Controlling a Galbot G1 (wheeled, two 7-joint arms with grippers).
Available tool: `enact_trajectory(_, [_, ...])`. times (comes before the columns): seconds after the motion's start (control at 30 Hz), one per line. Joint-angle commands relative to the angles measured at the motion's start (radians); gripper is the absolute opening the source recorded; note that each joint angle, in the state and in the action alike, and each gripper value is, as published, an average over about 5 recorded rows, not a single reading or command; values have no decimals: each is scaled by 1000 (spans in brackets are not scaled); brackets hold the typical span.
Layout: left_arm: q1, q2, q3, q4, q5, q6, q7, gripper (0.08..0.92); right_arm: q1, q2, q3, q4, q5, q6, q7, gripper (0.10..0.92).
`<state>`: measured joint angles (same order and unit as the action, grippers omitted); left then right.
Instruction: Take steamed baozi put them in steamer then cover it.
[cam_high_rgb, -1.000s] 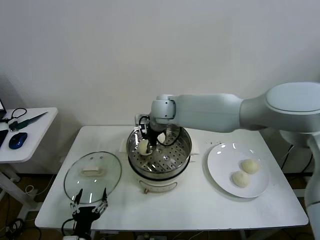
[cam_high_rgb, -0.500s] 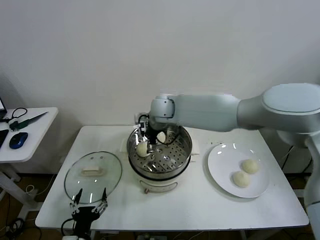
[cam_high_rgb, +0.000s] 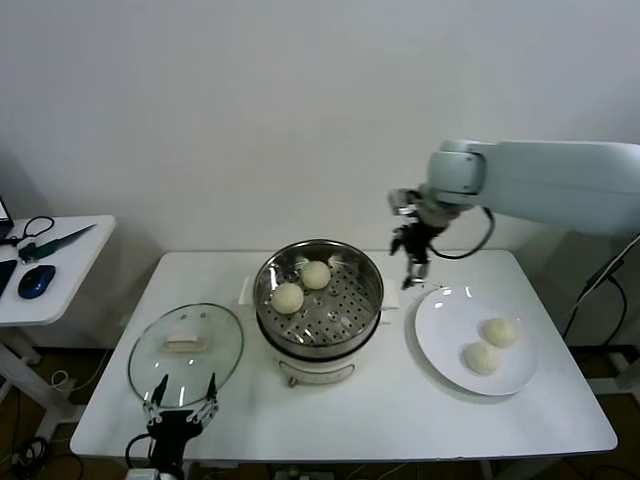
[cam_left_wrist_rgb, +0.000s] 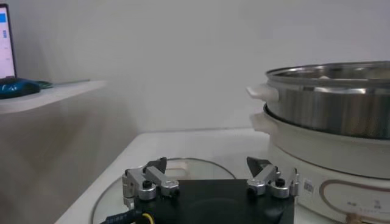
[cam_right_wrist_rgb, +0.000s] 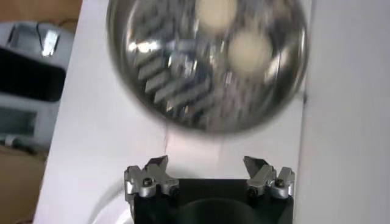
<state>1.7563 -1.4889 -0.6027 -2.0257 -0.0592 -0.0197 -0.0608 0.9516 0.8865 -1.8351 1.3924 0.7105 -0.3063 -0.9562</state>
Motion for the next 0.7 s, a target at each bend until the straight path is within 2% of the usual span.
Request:
enact_trajectory(0.03, [0, -3, 0, -1, 1, 2, 0, 823, -50, -286, -74, 49, -243, 72, -60, 823])
enact_trajectory(0.4, [8, -12, -7, -5, 4, 4, 1, 823, -453, -404, 238, 11, -428, 26, -2, 823])
enact_trajectory(0.7, [14, -16, 1, -1, 14, 3, 1, 823, -713, -380, 504, -69, -504, 0, 54, 823])
